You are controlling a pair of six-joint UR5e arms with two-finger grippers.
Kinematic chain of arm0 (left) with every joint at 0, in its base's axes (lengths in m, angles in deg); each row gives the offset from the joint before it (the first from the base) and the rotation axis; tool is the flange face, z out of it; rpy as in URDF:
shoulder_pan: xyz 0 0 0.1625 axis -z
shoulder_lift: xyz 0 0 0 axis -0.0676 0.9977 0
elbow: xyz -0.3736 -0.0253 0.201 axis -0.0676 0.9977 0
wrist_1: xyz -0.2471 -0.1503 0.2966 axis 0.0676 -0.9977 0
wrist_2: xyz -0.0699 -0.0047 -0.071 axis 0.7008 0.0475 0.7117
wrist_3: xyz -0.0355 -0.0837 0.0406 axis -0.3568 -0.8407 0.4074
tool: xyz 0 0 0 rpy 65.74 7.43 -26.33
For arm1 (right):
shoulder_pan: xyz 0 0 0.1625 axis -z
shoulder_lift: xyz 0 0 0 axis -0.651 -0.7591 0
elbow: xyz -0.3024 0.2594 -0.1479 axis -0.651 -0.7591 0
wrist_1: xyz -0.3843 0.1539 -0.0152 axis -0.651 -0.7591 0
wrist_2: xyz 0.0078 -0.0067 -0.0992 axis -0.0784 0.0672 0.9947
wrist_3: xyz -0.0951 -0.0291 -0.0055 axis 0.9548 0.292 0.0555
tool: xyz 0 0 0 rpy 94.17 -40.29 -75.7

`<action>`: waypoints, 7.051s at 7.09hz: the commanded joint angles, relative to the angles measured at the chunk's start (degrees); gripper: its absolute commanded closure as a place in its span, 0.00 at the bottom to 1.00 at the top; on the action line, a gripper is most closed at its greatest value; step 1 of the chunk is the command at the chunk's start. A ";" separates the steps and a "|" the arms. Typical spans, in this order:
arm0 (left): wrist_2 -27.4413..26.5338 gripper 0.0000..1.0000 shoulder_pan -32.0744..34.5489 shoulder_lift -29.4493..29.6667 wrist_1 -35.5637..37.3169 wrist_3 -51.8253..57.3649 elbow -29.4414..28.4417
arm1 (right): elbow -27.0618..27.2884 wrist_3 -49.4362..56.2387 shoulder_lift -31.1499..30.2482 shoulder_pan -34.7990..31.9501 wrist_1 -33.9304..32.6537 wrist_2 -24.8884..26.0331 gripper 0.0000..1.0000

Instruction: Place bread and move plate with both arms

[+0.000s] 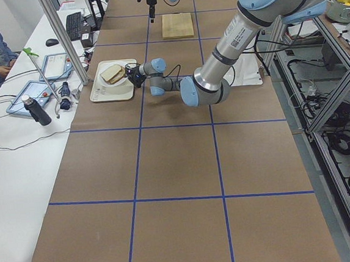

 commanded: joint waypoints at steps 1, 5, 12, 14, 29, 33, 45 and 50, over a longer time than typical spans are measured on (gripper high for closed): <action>-0.16 1.00 0.00 0.46 0.02 -0.24 -1.75 | 0.02 0.01 0.28 0.13 -0.09 0.00 0.00; 1.68 0.02 0.79 -3.28 0.11 2.65 6.53 | 1.43 -0.26 0.20 0.04 -0.26 -0.09 0.00; 13.03 0.02 1.32 -44.47 0.02 21.43 54.09 | 1.25 0.01 0.29 -1.88 -0.44 0.87 0.00; 12.76 0.02 3.32 -54.51 -0.77 41.25 55.90 | 1.34 0.18 -0.41 -4.25 -0.35 2.98 0.00; 58.38 0.02 48.61 -61.40 75.11 134.93 60.48 | 1.43 33.05 -7.01 -11.30 -14.41 0.87 0.00; 65.70 0.02 48.61 -61.94 71.48 135.11 59.09 | 0.90 32.97 -7.09 -11.30 -13.71 1.41 0.00; 66.64 0.02 52.28 -62.47 70.24 134.94 60.21 | 1.61 33.05 -7.09 -11.12 -13.71 4.05 0.00; 66.12 0.02 54.85 -62.64 70.25 134.68 59.07 | 2.13 32.88 -6.66 -11.47 -14.41 3.08 0.00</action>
